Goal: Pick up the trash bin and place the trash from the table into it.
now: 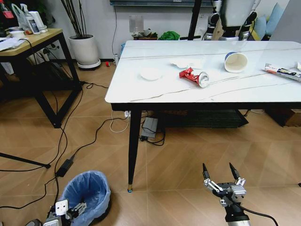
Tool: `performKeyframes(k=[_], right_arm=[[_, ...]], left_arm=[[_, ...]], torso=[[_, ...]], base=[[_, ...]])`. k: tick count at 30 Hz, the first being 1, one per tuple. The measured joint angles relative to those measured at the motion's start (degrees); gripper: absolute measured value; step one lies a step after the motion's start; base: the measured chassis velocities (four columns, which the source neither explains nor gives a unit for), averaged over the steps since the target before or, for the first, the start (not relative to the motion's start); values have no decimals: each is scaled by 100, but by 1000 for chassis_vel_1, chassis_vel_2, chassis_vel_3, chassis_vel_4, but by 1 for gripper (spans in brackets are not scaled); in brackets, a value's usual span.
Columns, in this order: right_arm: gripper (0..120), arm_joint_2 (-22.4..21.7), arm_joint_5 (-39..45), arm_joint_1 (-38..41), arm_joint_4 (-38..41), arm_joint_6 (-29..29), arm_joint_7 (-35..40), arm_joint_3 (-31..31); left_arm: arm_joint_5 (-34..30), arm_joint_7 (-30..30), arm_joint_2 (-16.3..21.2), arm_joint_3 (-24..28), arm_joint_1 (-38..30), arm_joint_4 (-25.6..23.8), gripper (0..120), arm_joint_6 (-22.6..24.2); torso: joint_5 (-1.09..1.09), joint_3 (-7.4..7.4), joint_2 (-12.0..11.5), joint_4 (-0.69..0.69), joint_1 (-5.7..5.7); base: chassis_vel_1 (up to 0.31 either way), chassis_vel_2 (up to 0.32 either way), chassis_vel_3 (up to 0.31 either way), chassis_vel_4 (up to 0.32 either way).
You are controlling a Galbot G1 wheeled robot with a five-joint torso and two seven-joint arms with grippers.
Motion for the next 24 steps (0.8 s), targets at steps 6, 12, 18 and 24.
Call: performKeyframes(k=[6, 12, 18, 24], right_arm=[[100, 0, 81, 21, -5, -1, -1, 62], [100, 0, 99, 28, -9, -19, -2, 57], [100, 0, 106, 27, 15, -42, -1, 64], [100, 0, 110, 8, 37, -45, 0, 109]], left_arm=[[-85, -27, 76, -244, -51, -38, 100, 148], [-247, -29, 197, -448, -265, 136, 100, 206], [-367, 107, 343, -381, -704, 571, 97, 235], [-420, 161, 342, -300, -927, 792, 80, 243]], torso=[[1, 5, 8, 0, 2], [1, 10, 15, 0, 4], [0, 14, 20, 0, 6], [0, 16, 24, 0, 7]], base=[[0, 0, 0, 0], [0, 0, 0, 0], [0, 0, 0, 0], [0, 0, 0, 0]])
